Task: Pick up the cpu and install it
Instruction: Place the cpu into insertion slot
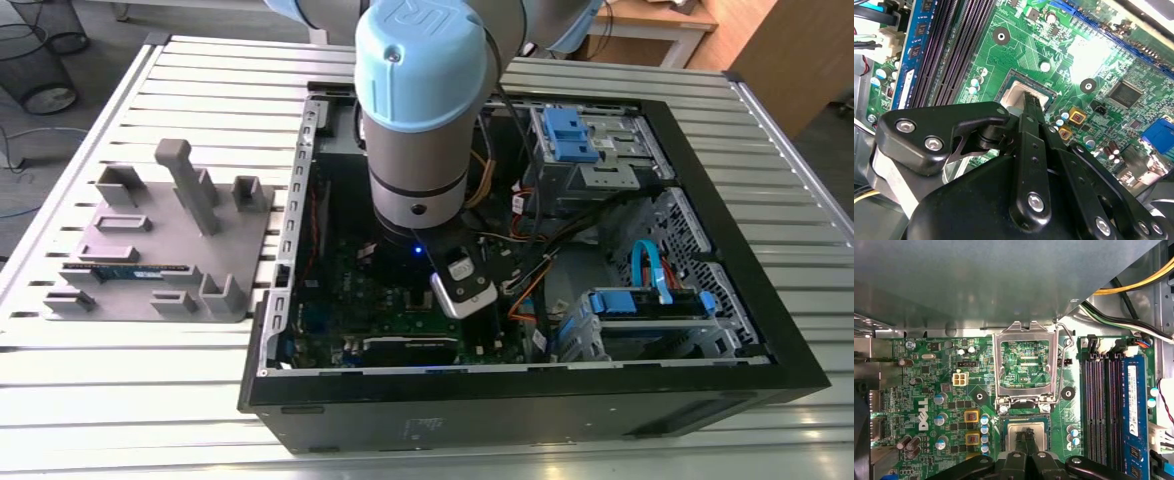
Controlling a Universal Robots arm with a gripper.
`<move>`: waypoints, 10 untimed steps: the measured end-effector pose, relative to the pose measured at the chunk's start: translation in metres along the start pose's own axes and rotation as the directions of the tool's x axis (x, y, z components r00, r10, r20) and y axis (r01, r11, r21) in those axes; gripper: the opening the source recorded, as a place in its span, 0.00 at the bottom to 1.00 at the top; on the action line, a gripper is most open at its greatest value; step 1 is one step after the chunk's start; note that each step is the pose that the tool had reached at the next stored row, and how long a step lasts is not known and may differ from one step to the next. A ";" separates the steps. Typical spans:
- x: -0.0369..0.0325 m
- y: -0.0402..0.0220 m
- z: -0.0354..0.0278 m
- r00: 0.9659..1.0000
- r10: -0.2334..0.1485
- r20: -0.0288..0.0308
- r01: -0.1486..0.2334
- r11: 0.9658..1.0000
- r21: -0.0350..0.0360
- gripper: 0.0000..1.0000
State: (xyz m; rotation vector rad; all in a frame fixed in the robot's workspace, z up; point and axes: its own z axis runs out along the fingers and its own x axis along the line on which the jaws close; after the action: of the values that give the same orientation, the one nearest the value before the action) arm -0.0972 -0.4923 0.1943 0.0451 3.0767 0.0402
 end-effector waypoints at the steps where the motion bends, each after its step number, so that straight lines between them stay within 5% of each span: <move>1: 0.0000 0.0000 0.0000 1.000 0.000 0.000 0.000 1.000 0.000 0.11; 10: 0.0001 -0.0001 0.0022 1.000 0.000 0.000 0.000 1.000 0.000 0.11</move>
State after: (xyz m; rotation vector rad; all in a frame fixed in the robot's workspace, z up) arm -0.0972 -0.4923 0.1922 0.0451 3.0767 0.0402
